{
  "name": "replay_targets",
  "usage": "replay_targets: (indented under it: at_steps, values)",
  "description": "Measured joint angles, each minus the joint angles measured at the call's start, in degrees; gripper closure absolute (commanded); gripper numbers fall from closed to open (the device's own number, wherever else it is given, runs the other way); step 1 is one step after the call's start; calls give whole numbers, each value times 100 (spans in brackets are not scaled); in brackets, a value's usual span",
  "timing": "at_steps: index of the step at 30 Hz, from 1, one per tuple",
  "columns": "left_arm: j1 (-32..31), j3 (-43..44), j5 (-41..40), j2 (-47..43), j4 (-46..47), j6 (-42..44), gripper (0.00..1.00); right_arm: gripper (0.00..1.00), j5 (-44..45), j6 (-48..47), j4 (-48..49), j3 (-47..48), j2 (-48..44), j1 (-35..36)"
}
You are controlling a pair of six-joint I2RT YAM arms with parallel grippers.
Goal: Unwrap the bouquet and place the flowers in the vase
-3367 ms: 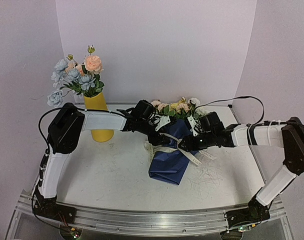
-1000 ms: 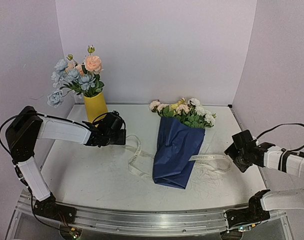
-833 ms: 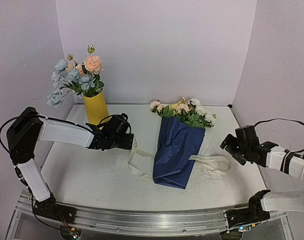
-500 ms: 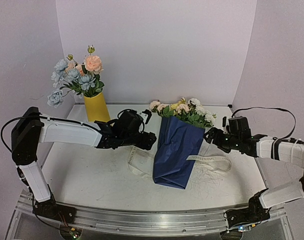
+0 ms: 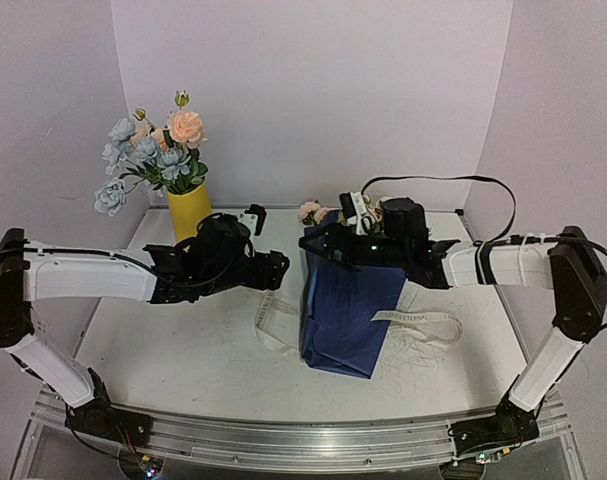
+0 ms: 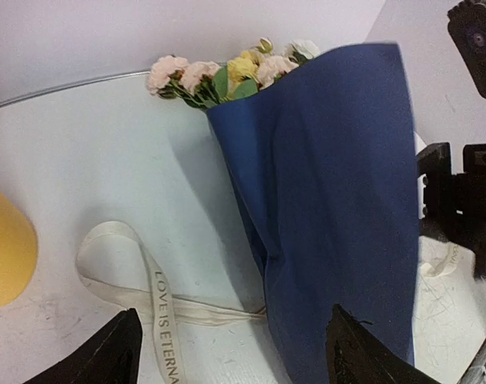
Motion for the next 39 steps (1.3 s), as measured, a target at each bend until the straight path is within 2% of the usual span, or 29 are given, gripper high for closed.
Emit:
replay_targets:
  at_steps: [2,6,12,15,19,22,28,34,37,38,39]
  values:
    - [0,-201,-299,-459,-55,-210,11,2,-184,63,273,549,304,417]
    - [4,-562,-721,-1139,-190,-501,3,5,-304,146,518,833,476,629]
    - [24,-675,-870,-1379,-358,-734,1,17,562,98,-61,831,494,551]
    - [114,-531,-726,-1104,-448,-968,1,22,1484,39,-802,914,691,564]
    - [592,-136,-345,-334,-614,-1333,1,22,2441,-59,-1694,1416,1231,695]
    - [914,-138,-236,-85,-774,-1495,2,22,2970,-114,-2208,1912,1624,835]
    - [1187,-142,-81,190,-852,-1794,2,24,4153,-188,-3224,3198,2583,1117]
    - [1320,-396,122,302,-780,-2013,3,29,4977,-184,-4002,3838,3152,1165]
    - [1401,-566,225,354,-723,-2087,4,45,5296,-199,-4321,4087,3375,1165]
    - [1412,-592,236,372,-697,-2094,5,60,5348,-162,-4358,4107,3397,1165]
    - [1432,-625,269,415,-682,-2118,7,68,5449,-160,-4444,4120,3427,1165]
